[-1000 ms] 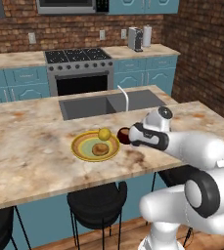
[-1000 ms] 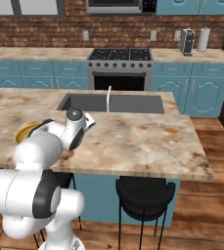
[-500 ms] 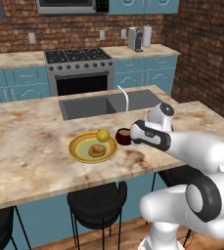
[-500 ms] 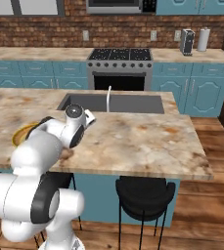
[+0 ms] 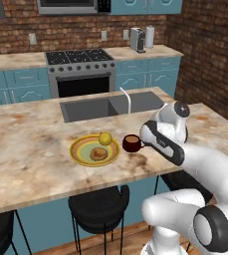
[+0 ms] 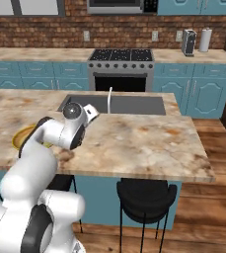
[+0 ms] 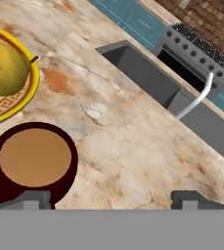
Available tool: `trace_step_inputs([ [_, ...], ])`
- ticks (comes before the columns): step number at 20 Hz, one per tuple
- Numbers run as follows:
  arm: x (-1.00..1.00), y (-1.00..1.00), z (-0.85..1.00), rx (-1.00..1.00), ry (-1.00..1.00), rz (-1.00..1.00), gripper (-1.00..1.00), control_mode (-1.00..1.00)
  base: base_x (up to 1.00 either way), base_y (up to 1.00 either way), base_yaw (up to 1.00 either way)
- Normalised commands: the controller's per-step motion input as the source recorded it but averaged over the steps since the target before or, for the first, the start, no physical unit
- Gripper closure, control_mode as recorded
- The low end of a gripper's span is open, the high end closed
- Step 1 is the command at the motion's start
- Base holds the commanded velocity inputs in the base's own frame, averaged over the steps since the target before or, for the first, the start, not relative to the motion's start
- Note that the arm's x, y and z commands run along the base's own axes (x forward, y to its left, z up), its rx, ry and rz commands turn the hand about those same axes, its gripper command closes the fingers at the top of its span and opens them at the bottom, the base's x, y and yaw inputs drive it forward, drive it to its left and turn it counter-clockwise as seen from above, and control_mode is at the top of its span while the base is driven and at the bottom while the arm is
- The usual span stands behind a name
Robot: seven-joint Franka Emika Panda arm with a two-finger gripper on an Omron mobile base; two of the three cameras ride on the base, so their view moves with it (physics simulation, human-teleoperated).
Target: Pick up the brewed coffee from the coffee machine and place it next to the breakfast plate on the dining counter.
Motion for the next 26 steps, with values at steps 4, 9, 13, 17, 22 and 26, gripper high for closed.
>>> trace_step_inputs([
  [4,-0.43,-0.23,0.49,0.0,-0.18,-0.01,-1.0,-1.0,0.0,0.0,0.0],
  [9,-0.67,-0.01,0.61,0.0,-0.18,0.0,-1.0,-1.0,0.0,0.0,0.0],
  [13,-0.8,0.0,0.73,-0.02,-0.1,0.0,-1.0,-1.0,0.0,0.0,0.0],
  [17,-0.46,-0.01,0.88,0.0,0.0,0.0,-1.0,-1.0,0.0,0.0,0.0],
  [22,-0.34,-0.08,0.88,0.0,0.06,0.0,-1.0,-1.0,0.0,0.0,0.0],
  [26,-0.3,-0.23,0.57,0.0,0.15,0.0,-1.0,-1.0,0.0,0.0,0.0],
])
